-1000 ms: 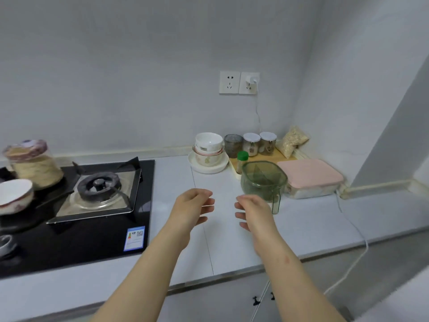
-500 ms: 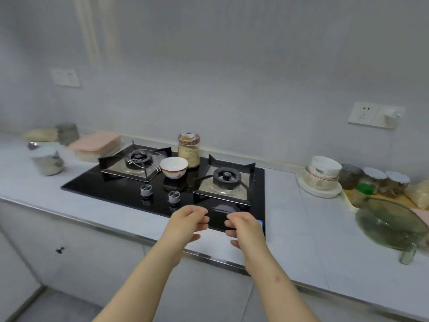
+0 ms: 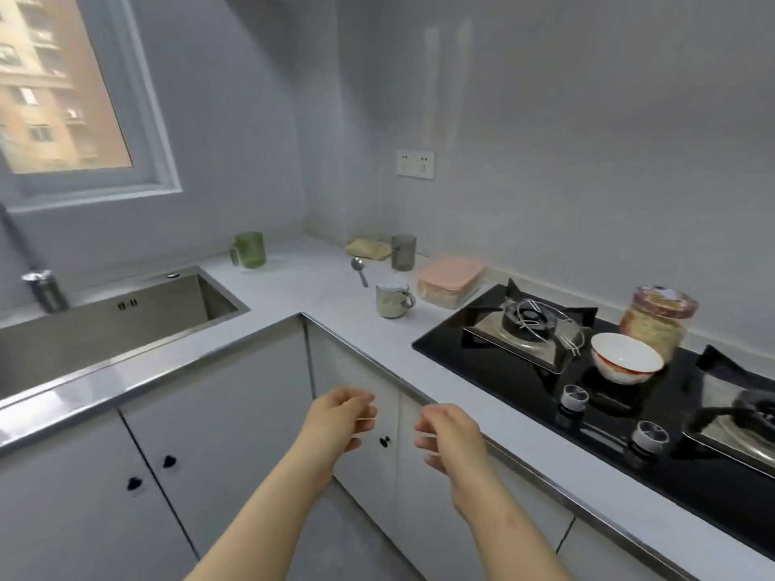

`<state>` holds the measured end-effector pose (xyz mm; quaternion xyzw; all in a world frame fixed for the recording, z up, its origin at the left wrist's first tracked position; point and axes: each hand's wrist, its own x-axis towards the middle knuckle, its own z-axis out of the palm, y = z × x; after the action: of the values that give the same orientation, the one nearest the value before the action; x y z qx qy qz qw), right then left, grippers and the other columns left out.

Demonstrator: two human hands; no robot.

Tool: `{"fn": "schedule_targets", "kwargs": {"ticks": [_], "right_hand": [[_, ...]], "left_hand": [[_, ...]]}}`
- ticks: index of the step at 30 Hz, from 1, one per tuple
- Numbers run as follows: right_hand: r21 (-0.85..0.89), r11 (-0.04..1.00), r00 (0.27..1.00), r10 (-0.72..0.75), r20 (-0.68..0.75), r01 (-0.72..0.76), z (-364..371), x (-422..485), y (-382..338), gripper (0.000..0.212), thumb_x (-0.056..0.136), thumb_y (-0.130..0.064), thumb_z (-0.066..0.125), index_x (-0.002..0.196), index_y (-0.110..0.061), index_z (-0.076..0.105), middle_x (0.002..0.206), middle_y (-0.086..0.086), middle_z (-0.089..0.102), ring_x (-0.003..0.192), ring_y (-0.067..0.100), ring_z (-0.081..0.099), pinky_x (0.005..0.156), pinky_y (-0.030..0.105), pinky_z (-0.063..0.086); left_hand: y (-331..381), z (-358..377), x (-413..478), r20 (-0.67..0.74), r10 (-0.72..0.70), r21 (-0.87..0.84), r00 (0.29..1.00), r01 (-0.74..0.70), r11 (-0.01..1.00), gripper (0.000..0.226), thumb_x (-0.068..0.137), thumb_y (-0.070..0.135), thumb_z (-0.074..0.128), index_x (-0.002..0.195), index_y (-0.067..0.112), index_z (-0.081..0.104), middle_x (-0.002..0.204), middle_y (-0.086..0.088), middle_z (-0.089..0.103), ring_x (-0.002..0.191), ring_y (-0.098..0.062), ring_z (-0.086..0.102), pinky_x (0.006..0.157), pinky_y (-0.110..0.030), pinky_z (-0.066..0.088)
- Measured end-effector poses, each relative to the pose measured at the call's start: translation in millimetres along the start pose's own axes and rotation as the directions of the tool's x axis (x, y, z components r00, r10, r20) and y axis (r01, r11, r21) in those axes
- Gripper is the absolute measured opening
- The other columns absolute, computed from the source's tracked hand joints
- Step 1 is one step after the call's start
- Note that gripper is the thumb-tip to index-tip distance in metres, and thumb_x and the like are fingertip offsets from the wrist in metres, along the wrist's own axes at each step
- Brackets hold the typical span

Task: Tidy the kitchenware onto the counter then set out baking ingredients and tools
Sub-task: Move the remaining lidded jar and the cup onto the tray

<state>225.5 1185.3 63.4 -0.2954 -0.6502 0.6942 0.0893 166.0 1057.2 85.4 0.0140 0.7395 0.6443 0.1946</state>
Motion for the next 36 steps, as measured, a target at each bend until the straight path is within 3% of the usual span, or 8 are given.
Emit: {"fn": "schedule_targets", "kwargs": {"ticks": [8, 19, 25, 29, 33, 36], "right_hand": [[-0.04, 0.999, 0.994, 0.006, 0.106, -0.002, 87, 87, -17, 0.012, 0.092, -0.013, 0.048, 0.085, -0.016, 0.057, 0.085, 0.001, 0.058, 0.072, 0.014, 0.054, 0.065, 0.026, 0.041], [-0.001, 0.999, 0.999, -0.041, -0.011, 0.041, 103, 285, -71, 0.015, 0.092, -0.009, 0.045, 0.08, -0.014, 0.053, 0.082, 0.003, 0.054, 0.07, 0.017, 0.049, 0.059, 0.026, 0.038], [-0.066, 0.996, 0.981, -0.077, -0.181, 0.065, 89, 374, -89, 0.014, 0.091, -0.011, 0.044, 0.1, -0.013, 0.054, 0.087, 0.0, 0.052, 0.072, 0.014, 0.045, 0.057, 0.025, 0.034], [-0.163, 0.986, 0.984, -0.056, -0.17, 0.028, 87, 402, -83, 0.034, 0.094, -0.013, 0.043, 0.128, -0.012, 0.047, 0.119, 0.005, 0.05, 0.093, 0.017, 0.047, 0.073, 0.027, 0.037], [-0.241, 0.969, 0.989, 0.009, -0.148, -0.045, 88, 422, -69, 0.018, 0.097, -0.014, 0.038, 0.11, -0.011, 0.05, 0.089, 0.0, 0.051, 0.081, 0.015, 0.046, 0.072, 0.028, 0.037], [-0.251, 0.966, 0.99, 0.023, -0.139, -0.057, 91, 431, -62, 0.013, 0.098, -0.011, 0.036, 0.098, -0.013, 0.049, 0.081, 0.0, 0.05, 0.077, 0.017, 0.047, 0.069, 0.029, 0.035]], "left_hand": [[5, -59, 80, -0.087, -0.037, -0.065, 0.995, 0.031, 0.997, 0.01, 0.094, 0.016, 0.049, 0.096, 0.014, 0.058, 0.08, 0.0, 0.062, 0.071, -0.012, 0.058, 0.068, -0.024, 0.043], [52, -41, 255, -0.069, -0.048, -0.033, 0.996, 0.046, 0.998, 0.01, 0.094, 0.017, 0.05, 0.092, 0.014, 0.06, 0.081, -0.001, 0.063, 0.071, -0.012, 0.058, 0.065, -0.023, 0.041], [77, -19, 343, -0.039, -0.065, -0.029, 0.997, 0.063, 0.998, 0.01, 0.094, 0.015, 0.049, 0.093, 0.014, 0.06, 0.083, -0.001, 0.062, 0.072, -0.013, 0.058, 0.065, -0.023, 0.043], [75, -11, 376, -0.033, -0.098, -0.021, 0.995, 0.097, 0.995, 0.012, 0.094, 0.014, 0.048, 0.09, 0.015, 0.06, 0.082, -0.001, 0.062, 0.071, -0.013, 0.058, 0.065, -0.024, 0.043], [72, -10, 402, -0.026, -0.132, -0.003, 0.991, 0.132, 0.991, 0.011, 0.094, 0.015, 0.05, 0.09, 0.016, 0.06, 0.081, -0.001, 0.063, 0.072, -0.013, 0.059, 0.066, -0.024, 0.044], [70, -13, 413, -0.018, -0.138, 0.012, 0.99, 0.138, 0.99, 0.009, 0.093, 0.016, 0.051, 0.091, 0.016, 0.06, 0.082, -0.001, 0.063, 0.074, -0.014, 0.059, 0.067, -0.025, 0.044]]}}
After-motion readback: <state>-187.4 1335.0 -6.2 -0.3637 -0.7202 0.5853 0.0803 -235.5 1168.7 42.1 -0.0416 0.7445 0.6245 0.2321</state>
